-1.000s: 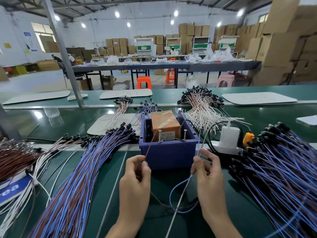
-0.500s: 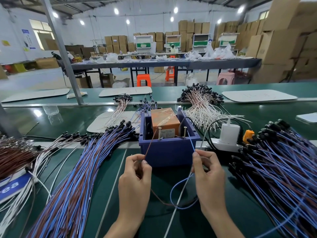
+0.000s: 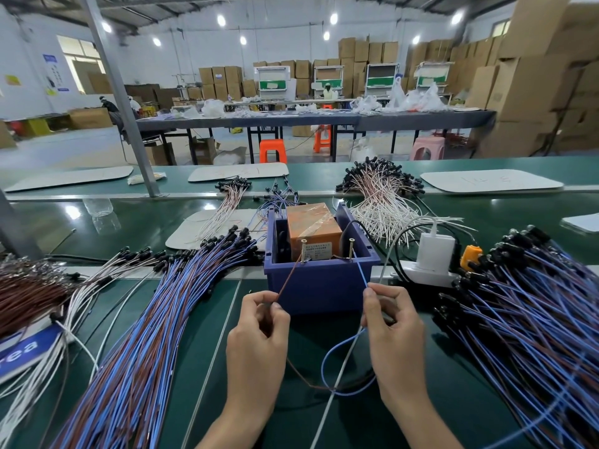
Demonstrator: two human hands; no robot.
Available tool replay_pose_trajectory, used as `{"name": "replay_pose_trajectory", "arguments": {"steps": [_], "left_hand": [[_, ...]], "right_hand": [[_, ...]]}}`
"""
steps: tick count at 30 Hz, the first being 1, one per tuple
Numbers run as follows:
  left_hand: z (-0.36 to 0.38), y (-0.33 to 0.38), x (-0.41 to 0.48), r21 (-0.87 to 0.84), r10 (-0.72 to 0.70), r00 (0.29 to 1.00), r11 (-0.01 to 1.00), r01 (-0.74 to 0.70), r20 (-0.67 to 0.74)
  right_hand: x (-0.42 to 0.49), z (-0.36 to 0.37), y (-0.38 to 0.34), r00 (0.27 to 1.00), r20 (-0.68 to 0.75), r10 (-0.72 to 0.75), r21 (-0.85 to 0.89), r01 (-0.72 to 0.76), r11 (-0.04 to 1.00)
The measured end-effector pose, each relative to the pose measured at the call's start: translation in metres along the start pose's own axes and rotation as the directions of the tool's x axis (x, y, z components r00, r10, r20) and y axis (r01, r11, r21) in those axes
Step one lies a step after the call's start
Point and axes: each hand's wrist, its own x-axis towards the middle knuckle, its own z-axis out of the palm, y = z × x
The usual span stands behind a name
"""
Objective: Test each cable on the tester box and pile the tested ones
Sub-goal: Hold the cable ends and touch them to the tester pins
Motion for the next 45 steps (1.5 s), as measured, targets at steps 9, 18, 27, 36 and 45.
{"name": "replay_pose_trajectory", "arguments": {"steps": [9,18,27,36,45], "left_hand": [[0.0011,-0.0006,0.0002,0.011,0.006,1.0,1.0,-0.006,-0.001],[0.0011,0.001,0.0001,0.007,0.01,1.0,1.0,-0.01,0.006],[0.0001,0.0015,-0.0008,0.014,0.018,1.0,1.0,-0.019,0.01],[0.0005,0.0028,-0.0009,-0.015,0.003,1.0,1.0,-0.003,-0.016],[-0.0001,-0.0014,-0.0002,-0.008,-0.015,1.0,1.0,0.015,-0.008]], "right_hand": [[-0.0005,-0.0001,-0.0011,1.0,0.003,-0.001,0.014,0.001,1.0],[-0.0003,-0.0007,-0.0018,1.0,0.015,0.002,0.001,-0.002,1.0],[0.0006,-0.0001,-0.0014,1.0,0.011,0.001,0.012,-0.001,1.0],[0.0,-0.0002,-0.0026,1.0,0.011,0.008,0.01,-0.008,1.0],[-0.0006,-0.0002,-0.0033,0.999,-0.02,0.042,-0.02,-0.042,0.999]]}}
